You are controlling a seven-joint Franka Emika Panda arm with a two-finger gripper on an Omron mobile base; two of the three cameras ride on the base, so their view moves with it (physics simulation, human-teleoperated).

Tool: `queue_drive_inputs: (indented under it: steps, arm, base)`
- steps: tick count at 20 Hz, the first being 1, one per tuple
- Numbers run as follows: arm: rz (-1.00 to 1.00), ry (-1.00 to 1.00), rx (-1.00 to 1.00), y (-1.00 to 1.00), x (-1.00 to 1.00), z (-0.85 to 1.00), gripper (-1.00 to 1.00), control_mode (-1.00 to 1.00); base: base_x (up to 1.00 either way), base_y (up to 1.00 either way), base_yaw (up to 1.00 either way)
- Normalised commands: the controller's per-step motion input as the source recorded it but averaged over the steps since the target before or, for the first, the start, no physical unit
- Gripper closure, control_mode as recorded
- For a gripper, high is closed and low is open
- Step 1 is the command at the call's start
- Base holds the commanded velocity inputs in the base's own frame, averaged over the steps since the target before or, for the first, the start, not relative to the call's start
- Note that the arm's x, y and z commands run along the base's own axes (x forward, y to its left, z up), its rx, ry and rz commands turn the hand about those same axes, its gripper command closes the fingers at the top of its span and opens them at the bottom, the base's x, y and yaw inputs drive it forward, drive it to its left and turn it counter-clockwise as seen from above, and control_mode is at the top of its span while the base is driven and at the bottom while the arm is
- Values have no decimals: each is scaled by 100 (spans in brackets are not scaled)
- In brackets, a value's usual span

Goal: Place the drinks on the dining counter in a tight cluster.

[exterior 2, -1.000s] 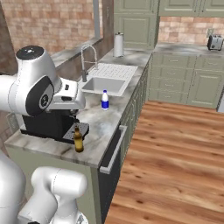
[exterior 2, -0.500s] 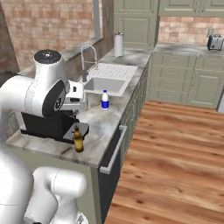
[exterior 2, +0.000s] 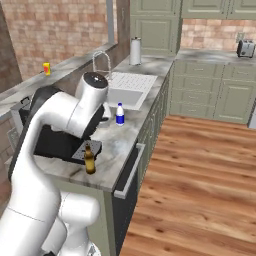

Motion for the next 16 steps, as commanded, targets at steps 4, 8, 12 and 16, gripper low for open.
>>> queue_drive_inputs:
  steps: [4,8,12,16]
  arm:
    - [17,-7,15,0,52,-30,-100,-100]
    - [9,-4,13,0,52,-46,-100,-100]
    - [15,-15,15,-4,46,-57,-100,-100]
    - [21,-18,14,0,23,-42,-100,-100]
  base:
    - [0,0,0]
    - [0,0,0]
    - [0,0,0]
    - [0,0,0]
